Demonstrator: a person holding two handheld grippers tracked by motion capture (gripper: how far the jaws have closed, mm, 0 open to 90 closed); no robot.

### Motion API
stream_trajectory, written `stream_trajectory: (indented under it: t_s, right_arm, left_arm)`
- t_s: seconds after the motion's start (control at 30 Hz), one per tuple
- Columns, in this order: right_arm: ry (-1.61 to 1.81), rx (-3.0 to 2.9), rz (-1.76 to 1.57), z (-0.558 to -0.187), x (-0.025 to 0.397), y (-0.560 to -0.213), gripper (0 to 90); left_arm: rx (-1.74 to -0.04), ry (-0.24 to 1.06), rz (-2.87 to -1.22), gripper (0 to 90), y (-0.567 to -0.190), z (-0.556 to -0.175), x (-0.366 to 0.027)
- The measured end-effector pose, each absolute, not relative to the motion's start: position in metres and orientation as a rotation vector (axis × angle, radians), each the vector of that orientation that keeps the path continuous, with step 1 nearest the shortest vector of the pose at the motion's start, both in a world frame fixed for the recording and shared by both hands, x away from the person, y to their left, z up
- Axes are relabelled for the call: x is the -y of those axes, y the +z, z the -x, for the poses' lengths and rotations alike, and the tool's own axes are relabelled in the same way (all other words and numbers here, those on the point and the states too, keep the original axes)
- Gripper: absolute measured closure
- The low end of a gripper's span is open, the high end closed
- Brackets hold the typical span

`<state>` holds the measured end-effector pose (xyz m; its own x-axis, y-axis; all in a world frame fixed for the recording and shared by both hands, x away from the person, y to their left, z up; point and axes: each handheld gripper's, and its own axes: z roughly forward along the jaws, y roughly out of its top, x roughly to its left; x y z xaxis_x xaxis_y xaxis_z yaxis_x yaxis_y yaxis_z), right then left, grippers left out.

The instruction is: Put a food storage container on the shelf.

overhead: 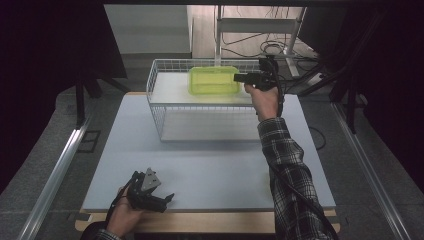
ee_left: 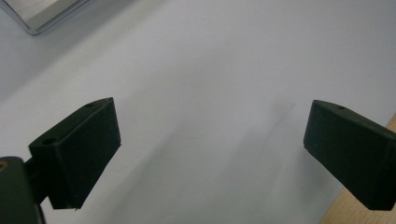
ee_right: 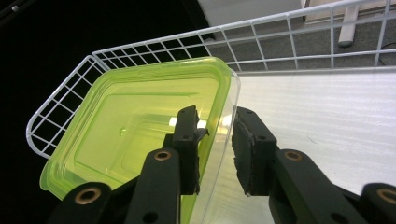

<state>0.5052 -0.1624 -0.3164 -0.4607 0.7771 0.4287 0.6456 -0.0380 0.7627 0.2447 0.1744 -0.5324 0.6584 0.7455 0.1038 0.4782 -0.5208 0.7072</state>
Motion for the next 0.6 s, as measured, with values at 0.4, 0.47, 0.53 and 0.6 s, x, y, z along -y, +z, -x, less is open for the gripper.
stream_trajectory:
  t_s: [0.4,0.47,0.53,0.6]
  right_arm:
    - [1.459,-2.08,-1.497,-0.503,0.163,-0.312,50.4]
    - [1.452,-2.085,-1.468,-0.5,0.164,-0.308,46.6]
    - [1.45,-2.104,-1.45,-0.497,0.165,-0.307,43.2]
    - [1.453,-2.131,-1.421,-0.492,0.166,-0.306,38.4]
  left_arm:
    - [-0.938,0.534,-2.223,3.6,-0.532,-0.244,-0.174]
    - [-0.938,0.535,-2.22,3.5,-0.532,-0.244,-0.174]
    - [-0.938,0.526,-2.212,3.5,-0.532,-0.245,-0.174]
    - [-0.933,0.514,-2.197,3.5,-0.531,-0.245,-0.175]
